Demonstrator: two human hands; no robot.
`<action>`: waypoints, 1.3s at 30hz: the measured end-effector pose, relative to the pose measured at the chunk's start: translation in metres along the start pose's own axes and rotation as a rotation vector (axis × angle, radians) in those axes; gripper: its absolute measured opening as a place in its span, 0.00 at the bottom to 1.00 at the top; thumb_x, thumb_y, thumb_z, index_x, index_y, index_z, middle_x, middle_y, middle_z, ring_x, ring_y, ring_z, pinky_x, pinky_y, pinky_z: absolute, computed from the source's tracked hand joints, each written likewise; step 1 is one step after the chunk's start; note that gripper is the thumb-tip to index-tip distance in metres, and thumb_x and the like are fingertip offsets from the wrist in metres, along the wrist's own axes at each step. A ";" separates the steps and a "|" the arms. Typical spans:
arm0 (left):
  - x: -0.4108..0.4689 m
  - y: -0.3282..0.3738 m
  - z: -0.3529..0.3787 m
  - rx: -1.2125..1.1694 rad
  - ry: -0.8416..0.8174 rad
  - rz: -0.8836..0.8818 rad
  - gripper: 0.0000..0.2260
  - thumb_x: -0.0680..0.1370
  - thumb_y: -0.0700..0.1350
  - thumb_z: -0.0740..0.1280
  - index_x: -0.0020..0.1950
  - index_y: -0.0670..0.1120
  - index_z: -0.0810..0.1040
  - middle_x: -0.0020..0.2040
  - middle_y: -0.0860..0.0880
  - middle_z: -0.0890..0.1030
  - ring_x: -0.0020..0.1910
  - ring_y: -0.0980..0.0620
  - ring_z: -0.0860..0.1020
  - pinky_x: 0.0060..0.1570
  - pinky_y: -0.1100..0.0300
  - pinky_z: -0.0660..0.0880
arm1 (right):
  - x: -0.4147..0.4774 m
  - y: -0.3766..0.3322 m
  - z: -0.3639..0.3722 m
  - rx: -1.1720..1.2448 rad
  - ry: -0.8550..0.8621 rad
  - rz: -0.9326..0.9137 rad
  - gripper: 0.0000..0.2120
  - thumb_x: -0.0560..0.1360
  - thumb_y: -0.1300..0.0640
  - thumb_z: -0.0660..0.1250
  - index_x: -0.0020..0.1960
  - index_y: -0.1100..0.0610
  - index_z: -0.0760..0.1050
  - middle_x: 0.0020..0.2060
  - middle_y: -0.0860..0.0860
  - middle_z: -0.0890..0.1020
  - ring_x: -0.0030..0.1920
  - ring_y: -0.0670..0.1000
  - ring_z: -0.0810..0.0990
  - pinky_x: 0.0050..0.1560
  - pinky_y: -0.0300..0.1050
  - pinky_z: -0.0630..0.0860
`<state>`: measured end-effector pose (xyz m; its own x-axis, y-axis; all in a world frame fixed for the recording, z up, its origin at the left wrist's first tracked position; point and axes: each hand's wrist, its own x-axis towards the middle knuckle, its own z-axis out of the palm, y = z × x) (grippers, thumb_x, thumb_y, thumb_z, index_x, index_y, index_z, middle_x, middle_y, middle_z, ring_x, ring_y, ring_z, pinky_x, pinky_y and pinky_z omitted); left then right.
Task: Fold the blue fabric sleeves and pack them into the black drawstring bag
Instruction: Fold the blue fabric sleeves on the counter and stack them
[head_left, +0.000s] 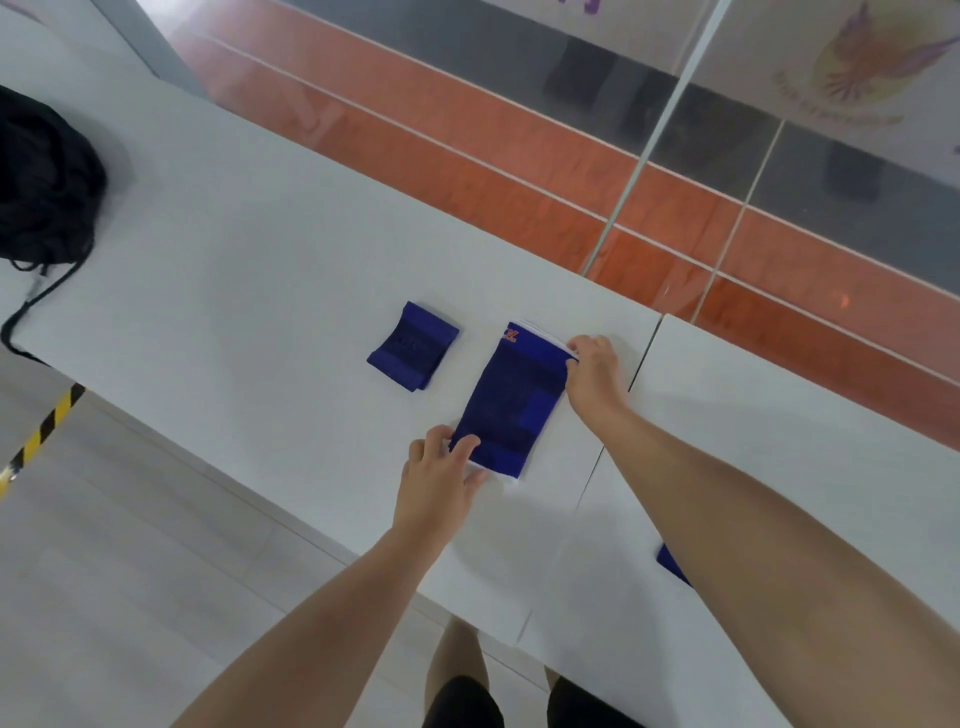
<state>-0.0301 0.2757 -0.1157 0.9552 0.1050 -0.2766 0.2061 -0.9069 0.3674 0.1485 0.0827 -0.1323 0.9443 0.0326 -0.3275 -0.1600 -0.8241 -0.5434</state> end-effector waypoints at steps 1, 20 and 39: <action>0.003 0.000 -0.001 -0.008 -0.018 0.010 0.20 0.76 0.53 0.73 0.66 0.51 0.74 0.66 0.47 0.71 0.56 0.45 0.71 0.54 0.52 0.78 | 0.001 0.000 -0.001 -0.003 0.003 0.014 0.12 0.80 0.65 0.59 0.62 0.59 0.74 0.58 0.56 0.74 0.52 0.55 0.76 0.55 0.53 0.76; -0.014 0.139 -0.058 0.211 -0.374 0.505 0.19 0.81 0.55 0.60 0.70 0.51 0.72 0.67 0.52 0.74 0.66 0.49 0.71 0.65 0.52 0.69 | -0.217 0.071 -0.128 -0.253 -0.124 0.247 0.16 0.80 0.57 0.55 0.67 0.55 0.71 0.64 0.54 0.75 0.65 0.58 0.74 0.63 0.53 0.70; -0.248 0.489 0.111 0.369 -0.417 0.942 0.18 0.83 0.46 0.51 0.50 0.42 0.80 0.48 0.43 0.78 0.45 0.44 0.73 0.41 0.54 0.68 | -0.500 0.402 -0.287 0.072 0.156 0.552 0.19 0.82 0.52 0.57 0.72 0.51 0.69 0.69 0.52 0.73 0.68 0.54 0.73 0.67 0.50 0.70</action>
<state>-0.1902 -0.2389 0.0335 0.5352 -0.7780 -0.3290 -0.7121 -0.6251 0.3197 -0.3056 -0.4267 0.0347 0.7460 -0.4793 -0.4623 -0.6547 -0.6547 -0.3777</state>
